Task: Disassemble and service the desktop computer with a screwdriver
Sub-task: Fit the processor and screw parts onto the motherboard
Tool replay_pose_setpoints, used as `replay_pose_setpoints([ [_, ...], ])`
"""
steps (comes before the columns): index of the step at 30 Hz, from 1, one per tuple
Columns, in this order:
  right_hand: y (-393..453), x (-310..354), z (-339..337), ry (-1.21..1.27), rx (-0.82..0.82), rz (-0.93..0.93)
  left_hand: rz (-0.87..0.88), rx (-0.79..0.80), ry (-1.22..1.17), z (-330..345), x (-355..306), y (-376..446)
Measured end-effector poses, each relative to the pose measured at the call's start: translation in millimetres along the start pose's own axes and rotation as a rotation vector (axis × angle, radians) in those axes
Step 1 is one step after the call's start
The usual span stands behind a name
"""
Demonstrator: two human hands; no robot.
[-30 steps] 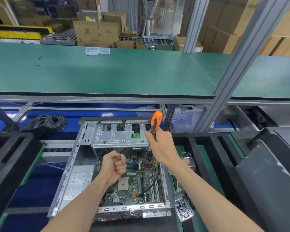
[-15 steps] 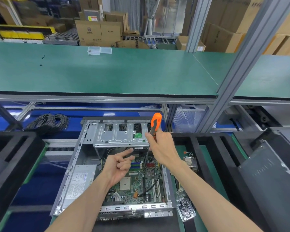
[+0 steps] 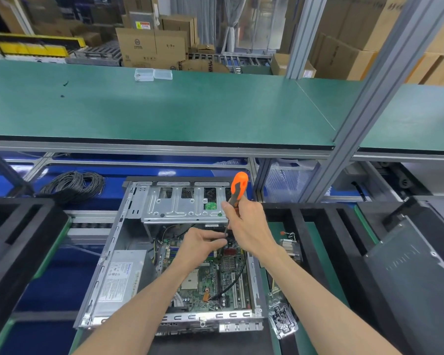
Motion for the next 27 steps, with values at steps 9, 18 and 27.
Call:
replay_pose_setpoints([
  [9,-2,1,-2,0.001,0.017,0.003,0.031,0.002,0.114,-2,-5,11],
  [18,3,13,-6,-0.219,-0.027,-0.045,0.05,-0.055,0.139,-1,0,6],
  [27,7,64,-36,-0.812,-0.18,-0.122,0.053,-0.173,0.167,8,4,8],
])
Point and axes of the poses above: each hand's wrist, its own y-axis towards the middle knuckle, its own z-axis out of the palm, x = y × z, the point moved 4 cm from there along y, towards the middle knuckle, and after that the axes turned 15 degrees about x, right-handed, at the moved point
